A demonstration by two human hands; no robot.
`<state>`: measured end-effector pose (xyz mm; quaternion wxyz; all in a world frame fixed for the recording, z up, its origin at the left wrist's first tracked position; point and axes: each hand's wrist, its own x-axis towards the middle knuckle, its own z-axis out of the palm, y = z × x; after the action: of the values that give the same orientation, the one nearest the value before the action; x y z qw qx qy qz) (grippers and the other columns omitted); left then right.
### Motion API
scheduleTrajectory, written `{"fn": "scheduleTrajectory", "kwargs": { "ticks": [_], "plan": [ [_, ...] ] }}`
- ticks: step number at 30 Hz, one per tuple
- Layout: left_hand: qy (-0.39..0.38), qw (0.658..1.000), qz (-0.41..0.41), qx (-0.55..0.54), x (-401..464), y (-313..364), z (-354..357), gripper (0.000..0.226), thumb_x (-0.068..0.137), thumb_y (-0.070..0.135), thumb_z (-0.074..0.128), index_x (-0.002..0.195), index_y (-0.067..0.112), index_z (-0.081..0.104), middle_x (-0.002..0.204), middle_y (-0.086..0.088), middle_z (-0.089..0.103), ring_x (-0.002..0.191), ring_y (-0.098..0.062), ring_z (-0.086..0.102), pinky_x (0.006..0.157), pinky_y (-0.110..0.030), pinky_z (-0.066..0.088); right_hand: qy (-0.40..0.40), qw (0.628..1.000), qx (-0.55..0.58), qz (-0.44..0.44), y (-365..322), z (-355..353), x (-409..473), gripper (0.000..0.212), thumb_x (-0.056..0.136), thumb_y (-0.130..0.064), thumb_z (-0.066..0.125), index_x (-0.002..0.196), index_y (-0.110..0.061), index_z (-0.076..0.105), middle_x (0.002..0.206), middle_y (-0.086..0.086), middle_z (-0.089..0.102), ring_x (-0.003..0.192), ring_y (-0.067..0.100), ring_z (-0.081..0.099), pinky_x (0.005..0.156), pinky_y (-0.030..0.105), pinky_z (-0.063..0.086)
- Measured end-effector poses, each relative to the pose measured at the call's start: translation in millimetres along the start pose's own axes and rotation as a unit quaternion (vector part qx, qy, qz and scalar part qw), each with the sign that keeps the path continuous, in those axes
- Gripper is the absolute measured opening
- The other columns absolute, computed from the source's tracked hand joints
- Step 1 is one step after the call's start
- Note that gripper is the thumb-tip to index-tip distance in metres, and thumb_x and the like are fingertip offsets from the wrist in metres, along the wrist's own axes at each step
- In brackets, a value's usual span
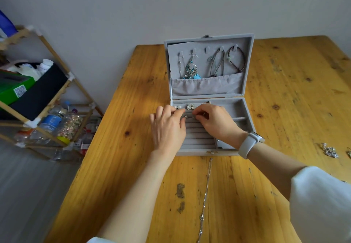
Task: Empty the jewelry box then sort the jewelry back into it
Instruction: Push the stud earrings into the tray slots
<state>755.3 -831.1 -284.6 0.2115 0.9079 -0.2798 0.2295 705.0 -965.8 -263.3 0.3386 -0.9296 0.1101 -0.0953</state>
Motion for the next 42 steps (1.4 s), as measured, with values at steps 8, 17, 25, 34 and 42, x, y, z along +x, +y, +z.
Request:
{"fn": "scheduleTrajectory", "kwargs": {
  "ticks": [8,17,25,34,42],
  "plan": [
    [-0.005,1.000,0.016,0.017,0,-1,2,0.013,0.069,0.015,0.072,0.081,0.020,0.073,0.077,-0.001,0.058,0.077,-0.027,0.053,0.066,-0.033,0.021,-0.011,0.997,-0.067,-0.021,-2,-1,-1,0.017,0.088,-0.014,0.055,0.101,-0.008,0.063,0.106,0.011,0.055,0.097,0.030,0.055,0.082,0.041,0.046],
    [-0.002,1.000,0.011,0.018,0,0,0,0.012,0.068,0.015,0.077,0.079,0.019,0.074,0.073,0.000,0.057,0.073,-0.026,0.052,0.065,-0.031,0.020,0.011,0.999,-0.039,0.007,-5,-2,3,0.018,0.087,-0.007,0.052,0.098,-0.006,0.067,0.103,0.014,0.061,0.095,0.031,0.057,0.081,0.029,0.039],
    [0.007,1.000,-0.015,0.005,-2,-1,0,0.019,0.067,0.011,0.072,0.083,0.021,0.075,0.074,0.000,0.058,0.074,-0.026,0.053,0.066,-0.031,0.020,-0.035,0.999,0.008,0.023,-13,-7,15,0.012,0.083,-0.010,0.059,0.090,-0.011,0.069,0.093,0.006,0.069,0.090,0.018,0.057,0.075,0.024,0.040],
    [0.009,1.000,-0.016,0.002,-3,0,0,0.023,0.066,0.017,0.059,0.083,0.021,0.075,0.075,0.000,0.058,0.076,-0.025,0.053,0.069,-0.032,0.022,-0.103,0.992,-0.038,0.064,-9,-3,27,0.012,0.081,-0.014,0.060,0.074,-0.024,0.063,0.079,-0.001,0.055,0.087,0.018,0.047,0.086,0.037,0.042],
    [-0.005,0.999,-0.040,0.006,-4,1,-3,0.021,0.069,0.017,0.058,0.082,0.019,0.074,0.075,0.000,0.060,0.077,-0.026,0.054,0.071,-0.032,0.023,-0.041,0.996,-0.055,0.055,-7,6,26,0.013,0.086,-0.023,0.058,0.088,-0.021,0.070,0.092,0.003,0.066,0.100,0.024,0.053,0.084,0.034,0.031]
  ]
}}
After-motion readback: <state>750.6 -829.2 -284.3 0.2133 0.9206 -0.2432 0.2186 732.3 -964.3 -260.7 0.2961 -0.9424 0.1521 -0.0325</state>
